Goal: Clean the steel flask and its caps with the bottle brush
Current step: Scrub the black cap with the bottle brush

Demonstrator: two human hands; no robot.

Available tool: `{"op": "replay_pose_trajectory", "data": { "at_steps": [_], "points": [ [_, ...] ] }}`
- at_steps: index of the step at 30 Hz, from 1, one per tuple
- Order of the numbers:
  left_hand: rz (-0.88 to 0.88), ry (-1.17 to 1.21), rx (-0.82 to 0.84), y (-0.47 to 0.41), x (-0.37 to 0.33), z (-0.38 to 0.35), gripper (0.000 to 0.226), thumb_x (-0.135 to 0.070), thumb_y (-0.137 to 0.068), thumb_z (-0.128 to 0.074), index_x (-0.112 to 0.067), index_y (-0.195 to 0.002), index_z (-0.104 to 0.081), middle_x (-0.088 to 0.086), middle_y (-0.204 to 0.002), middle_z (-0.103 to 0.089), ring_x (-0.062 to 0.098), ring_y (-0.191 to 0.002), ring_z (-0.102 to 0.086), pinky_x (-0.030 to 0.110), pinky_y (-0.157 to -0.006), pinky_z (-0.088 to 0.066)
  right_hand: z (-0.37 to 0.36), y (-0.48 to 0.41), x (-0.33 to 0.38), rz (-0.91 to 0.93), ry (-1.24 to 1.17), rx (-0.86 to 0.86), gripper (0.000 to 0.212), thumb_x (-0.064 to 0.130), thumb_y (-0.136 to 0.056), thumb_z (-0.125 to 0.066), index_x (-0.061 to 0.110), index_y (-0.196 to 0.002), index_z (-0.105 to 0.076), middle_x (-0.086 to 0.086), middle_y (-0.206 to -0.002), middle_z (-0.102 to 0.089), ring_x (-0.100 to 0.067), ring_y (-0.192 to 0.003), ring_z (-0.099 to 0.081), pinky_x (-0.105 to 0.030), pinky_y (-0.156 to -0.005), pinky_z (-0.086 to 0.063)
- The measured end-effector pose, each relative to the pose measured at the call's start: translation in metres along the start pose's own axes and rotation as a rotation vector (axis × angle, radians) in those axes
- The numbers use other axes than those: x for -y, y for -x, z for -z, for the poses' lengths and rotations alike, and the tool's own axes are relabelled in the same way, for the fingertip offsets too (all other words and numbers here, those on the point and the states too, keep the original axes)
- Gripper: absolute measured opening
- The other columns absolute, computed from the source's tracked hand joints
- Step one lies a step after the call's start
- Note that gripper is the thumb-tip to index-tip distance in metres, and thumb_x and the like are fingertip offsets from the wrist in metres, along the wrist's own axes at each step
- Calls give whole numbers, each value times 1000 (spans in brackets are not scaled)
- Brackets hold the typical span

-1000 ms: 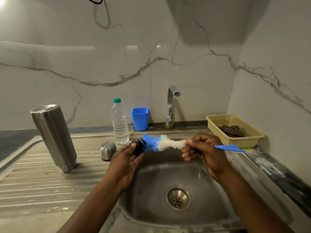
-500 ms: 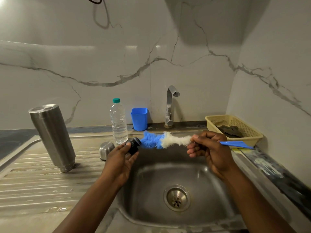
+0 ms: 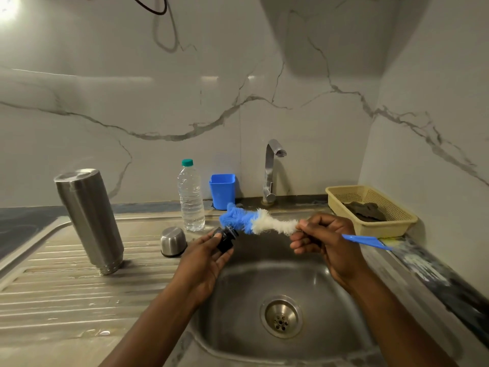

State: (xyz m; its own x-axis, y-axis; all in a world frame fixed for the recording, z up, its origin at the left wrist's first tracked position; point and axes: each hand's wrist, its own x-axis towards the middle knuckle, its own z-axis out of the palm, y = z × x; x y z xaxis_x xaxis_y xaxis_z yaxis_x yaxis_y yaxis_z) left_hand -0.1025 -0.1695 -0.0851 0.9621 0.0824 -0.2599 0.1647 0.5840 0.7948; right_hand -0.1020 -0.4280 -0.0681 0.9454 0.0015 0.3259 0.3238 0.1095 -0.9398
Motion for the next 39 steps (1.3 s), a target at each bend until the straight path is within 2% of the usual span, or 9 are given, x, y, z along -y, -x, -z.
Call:
{"op": "replay_pose_trajectory", "data": {
  "at_steps": [3,6,8,13,16,20,27,33,39],
  "points": [
    [-4,-7,21,1,-1,-3,17,-5,-107,-53,-4,-120,-64,23,-125,-70,36,-122,-66,49,-113,-49,-1,-1,-2,-6,8,-17,18,5,-97,-65,-10,-89,-69,-28,-83,-74,-38,-72,-73,-38,-65,-64],
    [-10,7,29,0,-4,1,25,-8,-105,-58,-3,-129,-63,22,-126,-72,35,-120,-70,48,-109,-53,-5,-3,3,-6,-6,-68,18,8,-98,-65,-1,-85,-74,-28,-83,-74,-36,-71,-73,-36,-63,-64],
    [-20,11,26,0,-7,2,27,-10,-104,-60,-3,-130,-62,23,-126,-72,36,-119,-70,50,-110,-53,-14,-9,12,4,11,-88,18,10,-98,-65,-2,-89,-74,-27,-83,-74,-35,-71,-74,-35,-63,-64],
    [-58,29,-7,-1,-13,5,23,-8,-104,-60,-2,-125,-65,24,-126,-71,36,-119,-69,46,-103,-55,-49,-50,57,150,203,-48,26,19,-102,-66,-2,-88,-70,-21,-76,-75,-33,-64,-75,-40,-64,-66],
    [-55,64,-23,-3,-14,6,26,-7,-103,-62,-1,-128,-64,25,-126,-70,35,-115,-69,44,-97,-58,-73,-87,91,221,367,-50,34,28,-104,-64,1,-86,-73,-13,-73,-77,-31,-63,-76,-38,-64,-65],
    [-44,61,-16,-3,-14,6,24,-9,-101,-65,-4,-125,-66,23,-123,-71,36,-117,-69,46,-97,-58,-106,-134,119,265,526,-78,33,29,-103,-63,4,-85,-74,-11,-70,-76,-25,-60,-76,-33,-64,-65],
    [-18,51,-21,-8,-13,9,16,-9,-100,-67,-4,-116,-67,24,-121,-70,37,-117,-68,48,-97,-58,-154,-201,115,105,578,-89,33,24,-102,-64,-8,-96,-70,-14,-70,-75,-24,-57,-75,-36,-61,-66],
    [-11,82,-37,-14,-11,12,21,-10,-97,-71,-3,-117,-67,24,-122,-70,37,-116,-68,46,-90,-60,-180,-230,97,-27,565,-104,28,20,-102,-64,-7,-107,-64,-16,-77,-71,-22,-49,-71,-32,-53,-63],
    [7,106,-19,-19,-10,15,30,-11,-96,-73,-3,-124,-66,25,-124,-69,38,-117,-68,48,-95,-61,-191,-250,67,-155,561,-82,23,16,-103,-60,-2,-116,-61,-18,-98,-72,-20,-56,-72,-29,-58,-64]
  ]
}}
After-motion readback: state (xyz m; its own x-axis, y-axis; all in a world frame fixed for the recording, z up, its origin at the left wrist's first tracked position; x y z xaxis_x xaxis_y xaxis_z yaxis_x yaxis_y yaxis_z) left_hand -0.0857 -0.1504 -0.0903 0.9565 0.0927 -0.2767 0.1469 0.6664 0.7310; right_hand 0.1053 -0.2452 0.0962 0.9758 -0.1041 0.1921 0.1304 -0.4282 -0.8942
